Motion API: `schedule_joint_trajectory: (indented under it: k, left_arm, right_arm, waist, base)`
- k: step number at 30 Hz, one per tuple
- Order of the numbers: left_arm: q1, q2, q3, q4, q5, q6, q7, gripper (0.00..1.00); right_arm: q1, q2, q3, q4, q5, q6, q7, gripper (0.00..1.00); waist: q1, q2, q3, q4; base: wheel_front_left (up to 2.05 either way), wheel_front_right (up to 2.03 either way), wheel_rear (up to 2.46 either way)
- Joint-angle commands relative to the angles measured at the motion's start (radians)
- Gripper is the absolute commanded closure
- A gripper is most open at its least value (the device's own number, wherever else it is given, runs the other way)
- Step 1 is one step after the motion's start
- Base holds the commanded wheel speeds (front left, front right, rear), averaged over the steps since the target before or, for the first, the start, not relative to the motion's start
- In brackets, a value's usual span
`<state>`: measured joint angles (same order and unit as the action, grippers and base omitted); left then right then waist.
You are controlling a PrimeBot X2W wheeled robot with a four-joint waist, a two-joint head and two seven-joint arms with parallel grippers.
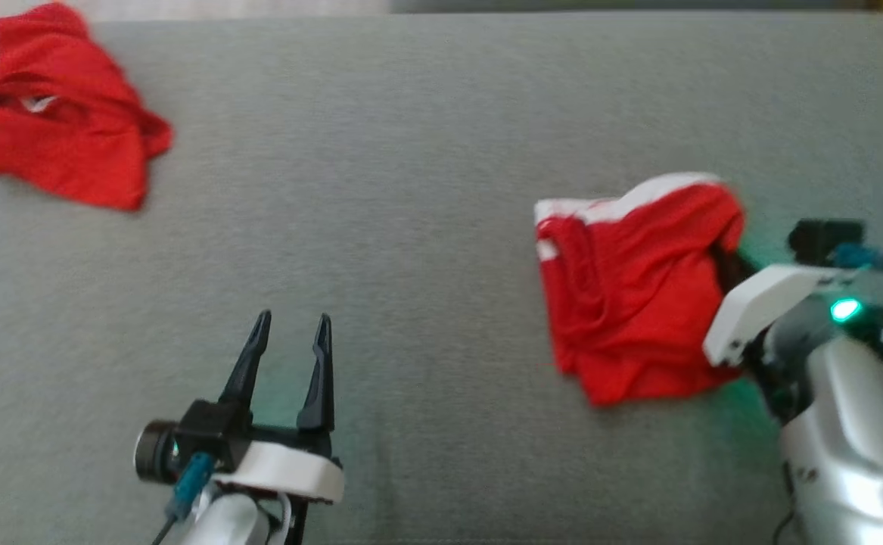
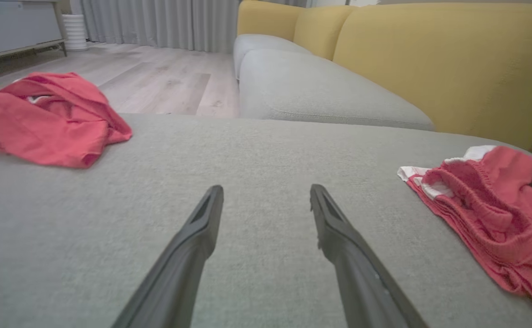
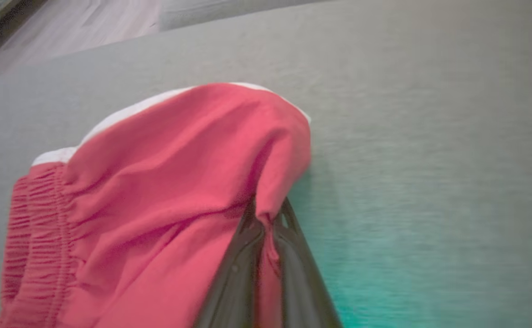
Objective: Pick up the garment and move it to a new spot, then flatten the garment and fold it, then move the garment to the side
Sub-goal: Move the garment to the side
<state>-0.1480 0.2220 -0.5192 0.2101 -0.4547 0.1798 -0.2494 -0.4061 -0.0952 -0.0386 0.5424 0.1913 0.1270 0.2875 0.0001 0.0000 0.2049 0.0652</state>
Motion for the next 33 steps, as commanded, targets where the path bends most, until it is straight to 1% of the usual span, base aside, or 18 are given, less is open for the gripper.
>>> schedule_joint_trajectory:
  k: [1,6,10,12,15,20,24,27,33]
  left_arm:
    - [-0.05,0.011,0.028,-0.034,0.01,0.001,-0.011,0.0]
    - [-0.088,0.029,0.028,-0.047,0.024,0.001,0.001,0.0]
    - [-0.117,0.055,0.035,-0.066,0.037,0.005,0.02,0.0]
    - [-0.13,0.067,0.035,-0.075,0.043,0.006,0.033,0.0]
    - [-0.149,0.074,0.03,-0.088,0.05,0.006,0.05,0.0]
    - [-0.165,0.077,0.021,-0.093,0.052,0.002,0.064,0.0]
    - [-0.171,0.078,0.012,-0.098,0.058,0.004,0.073,0.0]
    - [-0.172,0.079,0.011,-0.105,0.059,0.011,0.076,0.0]
    - [-0.164,0.089,0.015,-0.125,0.059,0.023,0.079,0.0]
  right_arm:
    - [-0.049,-0.025,0.014,-0.043,-0.01,0.004,-0.017,1.0]
    - [-0.074,-0.074,-0.02,-0.069,-0.004,0.004,-0.036,1.0]
    - [-0.095,-0.084,-0.036,-0.086,0.009,0.004,-0.05,1.0]
    - [-0.107,-0.082,-0.039,-0.086,0.015,0.004,-0.057,1.0]
    - [-0.12,-0.081,-0.038,-0.077,0.016,0.004,-0.071,1.0]
    - [-0.15,-0.082,-0.023,-0.054,0.019,0.004,-0.085,1.0]
    - [-0.196,-0.112,-0.014,-0.019,0.006,0.004,-0.096,1.0]
    - [-0.238,-0.155,-0.026,0.019,-0.006,0.004,-0.096,1.0]
    - [-0.316,-0.271,-0.077,0.102,-0.058,0.004,-0.096,1.0]
  waist:
    - [-0.0001,0.0,0.041,-0.069]
    - [-0.0001,0.0,0.09,-0.173]
    - [-0.0001,0.0,0.131,-0.254]
    - [-0.0001,0.0,0.145,-0.283]
    - [-0.0001,0.0,0.155,-0.303]
    - [-0.0001,0.0,0.158,-0.299]
    - [-0.0001,0.0,0.158,-0.261]
    - [-0.0001,0.0,0.159,-0.222]
    - [-0.0001,0.0,0.166,-0.143]
  base:
    - [0.0,0.0,0.0]
    - [0.0,0.0,0.0]
    - [0.0,0.0,0.0]
    - [0.0,0.0,0.0]
    - [0.0,0.0,0.0]
    - [0.0,0.0,0.0]
    - [0.0,0.0,0.0]
    - [0.0,0.0,0.0]
    - [0.0,0.0,0.0]
